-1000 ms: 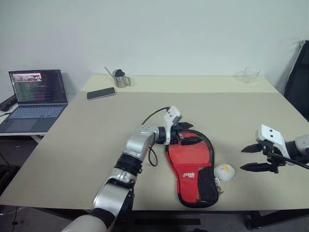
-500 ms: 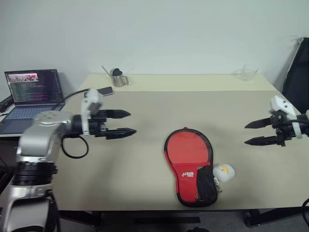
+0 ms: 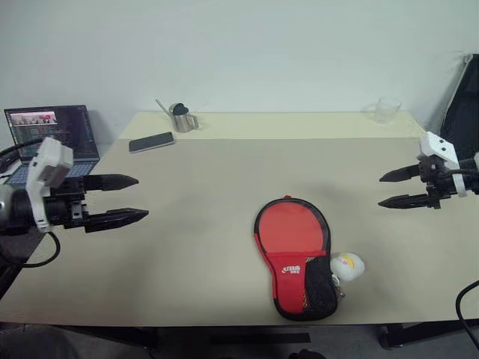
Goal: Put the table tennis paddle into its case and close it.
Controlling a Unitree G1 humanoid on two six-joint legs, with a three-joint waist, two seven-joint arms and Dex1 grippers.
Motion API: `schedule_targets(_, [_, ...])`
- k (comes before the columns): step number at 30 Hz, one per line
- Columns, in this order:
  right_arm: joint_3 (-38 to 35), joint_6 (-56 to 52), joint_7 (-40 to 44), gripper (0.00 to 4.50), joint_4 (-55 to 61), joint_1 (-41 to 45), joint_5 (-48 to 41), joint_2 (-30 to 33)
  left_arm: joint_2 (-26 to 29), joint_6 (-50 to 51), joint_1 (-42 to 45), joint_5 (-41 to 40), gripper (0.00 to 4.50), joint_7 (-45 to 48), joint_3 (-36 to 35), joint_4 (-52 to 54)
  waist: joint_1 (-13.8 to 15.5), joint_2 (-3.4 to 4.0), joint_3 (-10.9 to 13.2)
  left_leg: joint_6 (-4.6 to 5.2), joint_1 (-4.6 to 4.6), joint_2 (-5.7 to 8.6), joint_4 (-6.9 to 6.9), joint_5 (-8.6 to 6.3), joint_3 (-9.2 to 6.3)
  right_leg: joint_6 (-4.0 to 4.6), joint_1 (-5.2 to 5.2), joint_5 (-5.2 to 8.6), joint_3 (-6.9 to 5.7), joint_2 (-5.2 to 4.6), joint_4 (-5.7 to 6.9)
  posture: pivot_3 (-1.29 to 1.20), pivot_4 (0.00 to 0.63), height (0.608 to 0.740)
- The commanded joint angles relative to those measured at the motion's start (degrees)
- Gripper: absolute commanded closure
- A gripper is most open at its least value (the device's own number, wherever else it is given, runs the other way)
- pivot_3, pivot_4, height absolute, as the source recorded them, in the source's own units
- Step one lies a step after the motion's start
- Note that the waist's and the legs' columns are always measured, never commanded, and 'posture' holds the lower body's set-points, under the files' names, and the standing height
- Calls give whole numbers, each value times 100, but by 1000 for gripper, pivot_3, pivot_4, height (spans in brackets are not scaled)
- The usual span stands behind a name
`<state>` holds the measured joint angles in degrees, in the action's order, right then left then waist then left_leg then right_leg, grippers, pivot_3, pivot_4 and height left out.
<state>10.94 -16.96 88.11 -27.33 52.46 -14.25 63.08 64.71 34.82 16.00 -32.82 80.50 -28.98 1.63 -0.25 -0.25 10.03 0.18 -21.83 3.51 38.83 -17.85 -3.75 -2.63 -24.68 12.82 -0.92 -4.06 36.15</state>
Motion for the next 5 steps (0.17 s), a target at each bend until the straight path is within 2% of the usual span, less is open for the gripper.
schedule_targets(1, [-57, 3, 439, 717, 204, 57, -130, 174, 37, 109, -302, -184, 0, -181, -587, 315, -1, 1, 0, 0, 0, -1, 0, 0, 1, 0, 0, 0, -1, 0, 0, 0, 150, 740])
schedule_targets(5, [-30, -170, 439, 717, 286, 114, -49, 63, 20, 270, -599, -335, 0, -407, -895, 590, -1, 1, 0, 1, 0, -2, 1, 0, 1, 1, -1, -1, 0, 0, 2, 0, 150, 740])
